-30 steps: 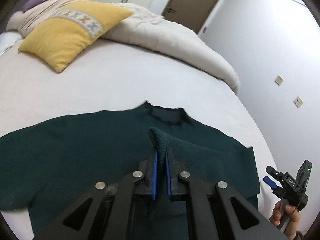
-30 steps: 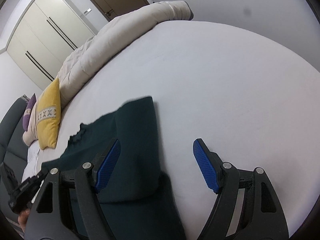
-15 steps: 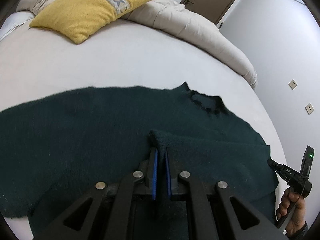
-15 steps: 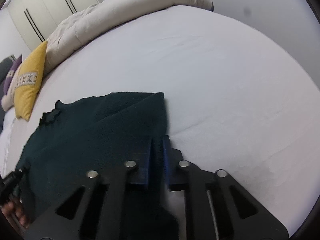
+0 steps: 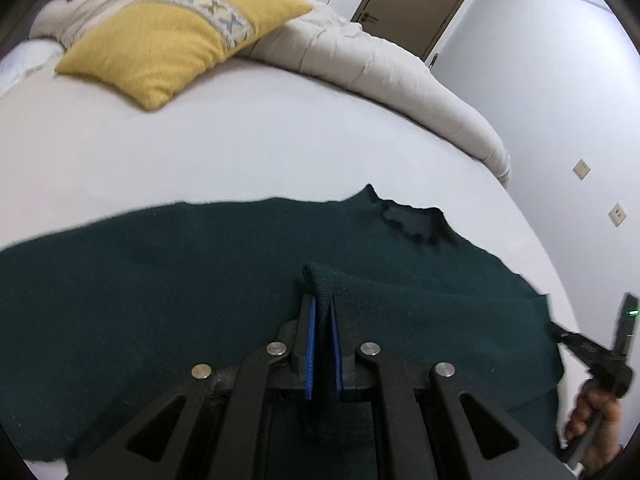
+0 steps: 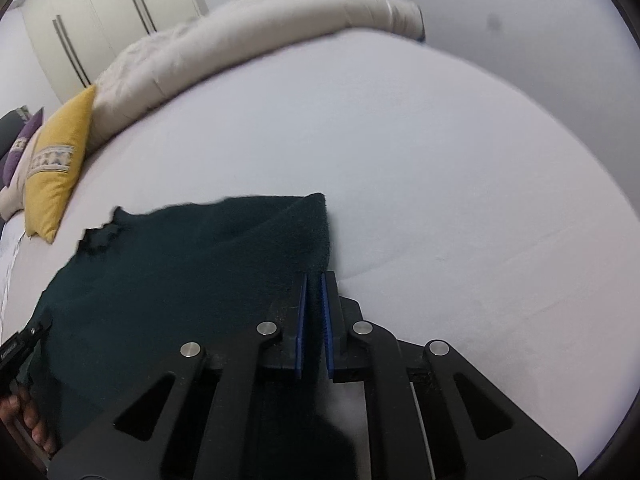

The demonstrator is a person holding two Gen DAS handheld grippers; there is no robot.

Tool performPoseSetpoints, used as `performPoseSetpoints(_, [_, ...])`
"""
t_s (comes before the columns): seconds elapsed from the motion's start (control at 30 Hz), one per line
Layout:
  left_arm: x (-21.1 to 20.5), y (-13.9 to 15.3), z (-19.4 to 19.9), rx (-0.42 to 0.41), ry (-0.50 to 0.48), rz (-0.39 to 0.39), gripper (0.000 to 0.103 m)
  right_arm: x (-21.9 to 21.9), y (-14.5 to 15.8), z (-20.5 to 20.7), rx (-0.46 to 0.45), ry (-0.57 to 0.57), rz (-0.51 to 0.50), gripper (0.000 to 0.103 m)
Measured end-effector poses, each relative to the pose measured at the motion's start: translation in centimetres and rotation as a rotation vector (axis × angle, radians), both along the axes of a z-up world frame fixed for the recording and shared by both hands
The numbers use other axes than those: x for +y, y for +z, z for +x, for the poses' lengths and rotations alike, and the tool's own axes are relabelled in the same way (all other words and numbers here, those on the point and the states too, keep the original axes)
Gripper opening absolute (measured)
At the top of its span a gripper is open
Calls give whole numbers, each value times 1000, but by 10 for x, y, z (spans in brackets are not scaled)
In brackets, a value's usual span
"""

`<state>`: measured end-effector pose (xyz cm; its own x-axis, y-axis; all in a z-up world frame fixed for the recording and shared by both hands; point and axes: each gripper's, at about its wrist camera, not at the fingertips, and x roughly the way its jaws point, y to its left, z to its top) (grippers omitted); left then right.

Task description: Fold small clothes

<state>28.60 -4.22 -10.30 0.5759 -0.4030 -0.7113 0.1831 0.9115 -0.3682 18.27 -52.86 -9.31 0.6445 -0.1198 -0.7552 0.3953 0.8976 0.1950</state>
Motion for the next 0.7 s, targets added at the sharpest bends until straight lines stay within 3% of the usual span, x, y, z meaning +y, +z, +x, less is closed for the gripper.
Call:
performPoseSetpoints(0.1, [-1,-18,7,45,-5,7,11,7,-21,6,79,8,-11,11])
performPoseSetpoints(0.17, [0,-15,7,45,-13,7,12,4,-25,5,39,18,-19,10])
performPoseSetpoints(0.2, [0,-13,5,45,-21,8,15,0,-23,6,34,12,0,14])
performPoseSetpoints(0.27, [7,-8,0,52,-25,-10,30,-3,-17,4,35,-20,3,38])
performPoseSetpoints(0.3, [14,-4,-5,55,-14,-26,35,-5,-10,-2,28,-50,5,62])
performPoseSetpoints(0.33, [23,1,-11,55,-2,-42,37,-6,-3,-8,3,-82,15,71])
performPoseSetpoints(0.4, [47,14,-34,32,17,-68,46,-7,13,-25,-58,-137,29,73])
performPoseSetpoints(0.53, [125,28,-80,14,120,-46,49,14,38,-47,-91,-122,35,73])
performPoseSetpoints(0.7, [288,23,-137,42,519,1,73,66,51,-71,-107,-20,63,73])
